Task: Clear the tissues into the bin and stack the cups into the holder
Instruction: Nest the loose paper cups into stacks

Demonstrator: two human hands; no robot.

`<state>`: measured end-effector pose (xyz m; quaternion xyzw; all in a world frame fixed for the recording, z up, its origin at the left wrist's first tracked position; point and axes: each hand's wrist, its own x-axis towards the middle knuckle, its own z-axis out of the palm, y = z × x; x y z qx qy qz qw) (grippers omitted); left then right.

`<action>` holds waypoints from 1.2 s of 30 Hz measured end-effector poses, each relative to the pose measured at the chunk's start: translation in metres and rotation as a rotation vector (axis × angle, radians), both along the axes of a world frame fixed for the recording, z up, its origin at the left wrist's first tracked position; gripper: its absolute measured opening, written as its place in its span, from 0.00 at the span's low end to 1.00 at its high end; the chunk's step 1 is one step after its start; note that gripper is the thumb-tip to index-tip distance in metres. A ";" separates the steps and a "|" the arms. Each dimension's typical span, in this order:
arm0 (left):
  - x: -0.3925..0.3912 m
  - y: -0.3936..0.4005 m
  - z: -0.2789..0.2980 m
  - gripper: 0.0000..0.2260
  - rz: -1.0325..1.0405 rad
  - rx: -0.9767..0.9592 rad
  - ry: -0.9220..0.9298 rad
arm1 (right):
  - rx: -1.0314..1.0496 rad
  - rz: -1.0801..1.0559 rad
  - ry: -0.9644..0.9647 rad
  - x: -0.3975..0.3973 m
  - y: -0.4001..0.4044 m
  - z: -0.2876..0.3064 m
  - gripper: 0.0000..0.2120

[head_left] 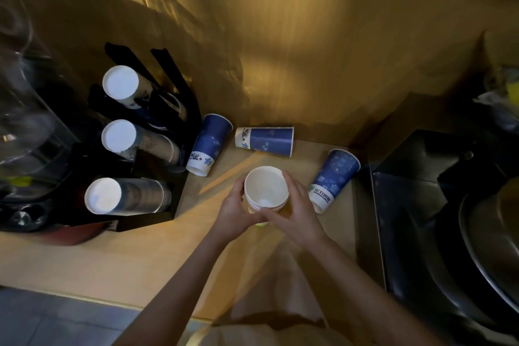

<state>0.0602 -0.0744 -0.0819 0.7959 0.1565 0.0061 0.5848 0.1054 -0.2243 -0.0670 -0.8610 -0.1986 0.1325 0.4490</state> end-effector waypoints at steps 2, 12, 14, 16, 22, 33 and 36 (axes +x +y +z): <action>-0.001 0.000 0.001 0.43 -0.008 0.027 -0.004 | 0.000 -0.024 0.034 -0.003 0.001 -0.002 0.42; 0.002 0.001 0.014 0.45 -0.122 0.145 0.010 | 0.047 -0.109 0.116 -0.004 -0.007 0.005 0.41; 0.008 -0.008 0.019 0.44 -0.174 0.176 -0.005 | 0.053 -0.160 0.110 -0.005 -0.020 0.010 0.41; 0.015 -0.022 0.024 0.43 -0.243 0.194 -0.029 | 0.045 -0.223 0.099 -0.009 -0.037 0.013 0.41; 0.024 -0.083 0.020 0.44 -0.409 0.260 -0.050 | 0.047 -0.448 0.034 -0.036 -0.091 0.017 0.41; 0.021 -0.128 0.011 0.43 -0.558 0.314 -0.050 | 0.038 -0.490 0.097 -0.056 -0.134 0.012 0.38; 0.020 -0.128 0.014 0.43 -0.576 0.310 -0.042 | 0.042 -0.478 0.111 -0.054 -0.134 0.013 0.33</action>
